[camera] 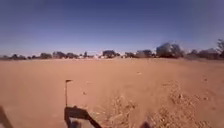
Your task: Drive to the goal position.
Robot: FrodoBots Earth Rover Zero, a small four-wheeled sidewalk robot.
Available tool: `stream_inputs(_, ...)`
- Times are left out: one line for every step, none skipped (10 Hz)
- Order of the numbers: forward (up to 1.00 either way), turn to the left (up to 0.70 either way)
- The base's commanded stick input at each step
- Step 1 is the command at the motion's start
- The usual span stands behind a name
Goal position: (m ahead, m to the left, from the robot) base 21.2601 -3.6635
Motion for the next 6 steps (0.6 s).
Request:
stream_inputs(0.7,0.0)
stream_inputs(0.7,0.0)
stream_inputs(0.7,0.0)
stream_inputs(0.7,0.0)
stream_inputs(0.7,0.0)
stream_inputs(0.7,0.0)
